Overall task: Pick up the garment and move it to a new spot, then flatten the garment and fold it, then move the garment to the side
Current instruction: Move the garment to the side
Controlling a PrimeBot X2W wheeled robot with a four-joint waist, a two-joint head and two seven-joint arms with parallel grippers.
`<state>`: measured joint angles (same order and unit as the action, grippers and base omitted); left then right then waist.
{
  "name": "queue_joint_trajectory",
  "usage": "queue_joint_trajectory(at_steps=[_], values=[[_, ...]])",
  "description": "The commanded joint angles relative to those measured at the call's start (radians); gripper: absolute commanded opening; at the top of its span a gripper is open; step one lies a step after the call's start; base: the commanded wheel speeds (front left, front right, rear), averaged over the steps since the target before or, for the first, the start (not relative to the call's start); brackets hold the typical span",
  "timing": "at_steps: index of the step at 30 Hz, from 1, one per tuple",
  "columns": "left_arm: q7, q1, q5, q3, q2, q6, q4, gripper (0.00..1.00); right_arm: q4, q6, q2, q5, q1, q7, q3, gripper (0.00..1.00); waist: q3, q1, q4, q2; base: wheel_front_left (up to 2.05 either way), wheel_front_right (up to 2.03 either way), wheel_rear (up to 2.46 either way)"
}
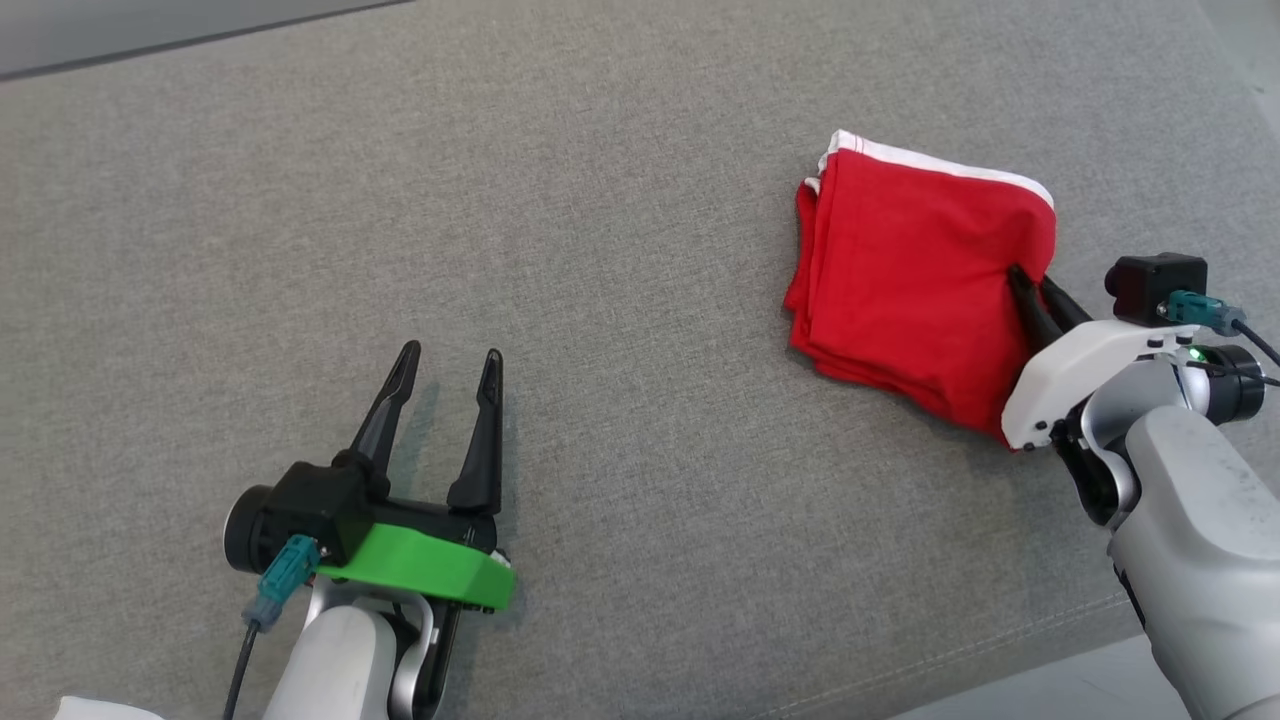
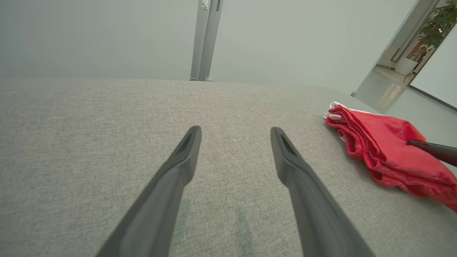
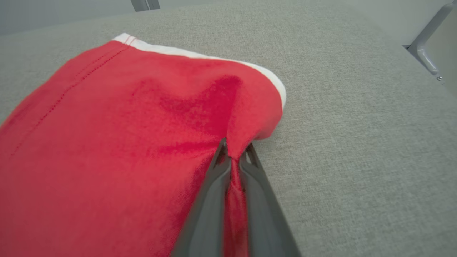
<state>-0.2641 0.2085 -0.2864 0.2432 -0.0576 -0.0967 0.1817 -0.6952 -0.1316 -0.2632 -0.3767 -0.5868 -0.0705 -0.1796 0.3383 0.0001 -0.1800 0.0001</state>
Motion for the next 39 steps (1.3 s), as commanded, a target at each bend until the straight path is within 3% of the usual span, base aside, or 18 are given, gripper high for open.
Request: queue_joint_trajectory(at_steps=[1, 5, 18, 32, 33, 34, 35, 39], values=[[0.000, 0.017, 0.012, 0.002, -0.011, -0.005, -0.001, 1.00, -0.009, 0.002, -0.008, 0.007, -0.024, -0.012, 0.001, 0.00, 0.040, -0.0001, -0.015, -0.0001, 0.00, 0.00, 0.00], [0.000, 0.018, 0.007, 0.003, -0.013, -0.002, -0.006, 1.00, -0.042, 0.002, -0.041, 0.026, -0.067, -0.016, 0.010, 0.00, 0.055, -0.0001, 0.020, -0.0001, 0.00, 0.00, 0.00], [0.003, 0.032, 0.002, 0.012, -0.021, 0.009, -0.050, 1.00, -0.143, 0.002, -0.234, 0.128, -0.278, 0.027, 0.057, 0.00, 0.143, -0.0001, 0.146, -0.0001, 0.00, 0.00, 0.00], [0.008, 0.040, 0.011, 0.039, -0.030, 0.014, -0.077, 1.00, -0.287, 0.002, -0.359, 0.248, -0.434, 0.029, 0.119, 0.00, 0.199, -0.0001, 0.200, -0.0001, 0.00, 0.00, 0.00], [0.011, 0.040, 0.012, 0.040, -0.031, 0.016, -0.078, 1.00, -0.293, 0.002, -0.368, 0.266, -0.440, 0.016, 0.128, 0.19, 0.201, -0.0001, 0.200, -0.0001, 0.00, 0.00, 0.00], [0.012, 0.040, 0.013, 0.041, -0.032, 0.016, -0.079, 1.00, -0.299, 0.002, -0.374, 0.296, -0.443, 0.001, 0.133, 0.51, 0.203, -0.0001, 0.199, -0.0001, 0.00, 0.00, 0.00], [0.013, 0.041, 0.013, 0.043, -0.032, 0.016, -0.079, 1.00, -0.303, 0.002, -0.371, 0.320, -0.442, -0.011, 0.133, 1.00, 0.204, -0.0001, 0.197, -0.0001, 0.00, 0.00, 0.00], [0.016, 0.045, 0.012, 0.047, -0.035, 0.019, -0.081, 1.00, -0.323, 0.002, -0.351, 0.380, -0.450, -0.065, 0.186, 1.00, 0.204, -0.0001, 0.188, -0.0001, 0.00, 0.00, 0.00]])
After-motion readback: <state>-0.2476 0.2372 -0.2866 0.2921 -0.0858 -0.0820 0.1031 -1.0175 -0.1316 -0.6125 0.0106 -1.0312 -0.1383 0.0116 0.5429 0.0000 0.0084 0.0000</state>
